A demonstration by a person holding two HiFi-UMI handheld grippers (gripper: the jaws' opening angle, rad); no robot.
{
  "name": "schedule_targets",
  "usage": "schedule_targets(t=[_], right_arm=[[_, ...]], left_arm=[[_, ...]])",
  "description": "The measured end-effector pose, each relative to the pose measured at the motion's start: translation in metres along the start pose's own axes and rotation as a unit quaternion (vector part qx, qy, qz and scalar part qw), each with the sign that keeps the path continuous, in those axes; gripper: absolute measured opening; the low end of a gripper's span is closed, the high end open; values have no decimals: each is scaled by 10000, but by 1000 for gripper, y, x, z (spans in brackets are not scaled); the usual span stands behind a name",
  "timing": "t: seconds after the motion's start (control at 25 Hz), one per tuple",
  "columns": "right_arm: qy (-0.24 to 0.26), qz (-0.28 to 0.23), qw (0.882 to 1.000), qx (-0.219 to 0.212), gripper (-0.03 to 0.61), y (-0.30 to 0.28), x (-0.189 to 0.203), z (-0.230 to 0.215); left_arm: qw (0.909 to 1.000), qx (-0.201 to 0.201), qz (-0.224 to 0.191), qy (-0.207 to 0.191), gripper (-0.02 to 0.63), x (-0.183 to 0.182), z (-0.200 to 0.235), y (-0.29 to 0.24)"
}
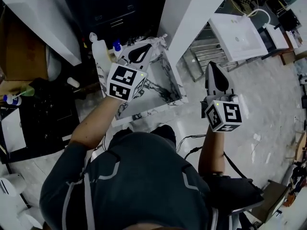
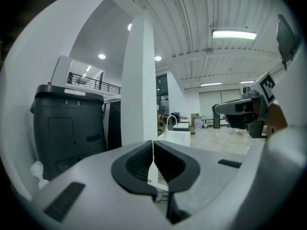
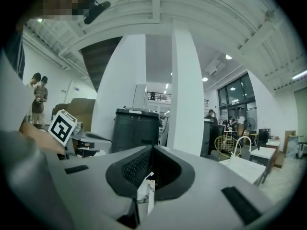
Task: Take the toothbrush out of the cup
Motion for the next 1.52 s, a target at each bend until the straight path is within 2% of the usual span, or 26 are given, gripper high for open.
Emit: schedule_targets(t=[0.2,0.32,0.48,0.64,0.76,0.88,0.96,1.08,1.2,1.4,1.52], right_arm=[[-121,202,9997,-68,29,-3,13,-19],[-48,223,9992,-339,29,-10,17,-32],[8,300,9974,-655,29,-22,26,-57],[-41,441,9966,-697,29,-37,47,-88],[-205,550,9949,-822,29,-49,64,-106],[-266,666,9926,-977,29,-58,80,-117],[-307,702,9918,-1023,29,-62,88,-125],[-404,778,9901,-1098,29,-70,100,-136],[-444,835,9885,-1182,29,-76,113,-146],[-365,862,9861,-1370,29,-84,132,-156],[-448,943,9842,-1432,29,-89,145,-163]], left_arm=[[9998,10,173,131,12,11,-6,-35],[9988,-15,391,291,12,21,-8,-63],[9967,-274,740,203,12,42,-10,-99],[9919,-467,1164,182,13,67,-14,-132],[9893,-650,1292,169,15,84,-12,-151],[9859,-799,1468,106,57,102,-7,-168],[9837,-884,1566,93,58,112,-2,-178],[9784,-1038,1789,-18,76,128,6,-193],[9709,-1050,2147,-138,138,150,11,-210],[9572,-1283,2526,-597,140,175,22,-233],[9532,-1220,2687,-661,141,186,23,-244]])
Point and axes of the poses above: the fingertips, and each gripper's own axes: y backward along the fingers, z to its left, x out of its underside, the point moved 6 cm from there along y, backward along the fingers, and after that the axes turned 3 degrees about -x, right-handed, at the moved point
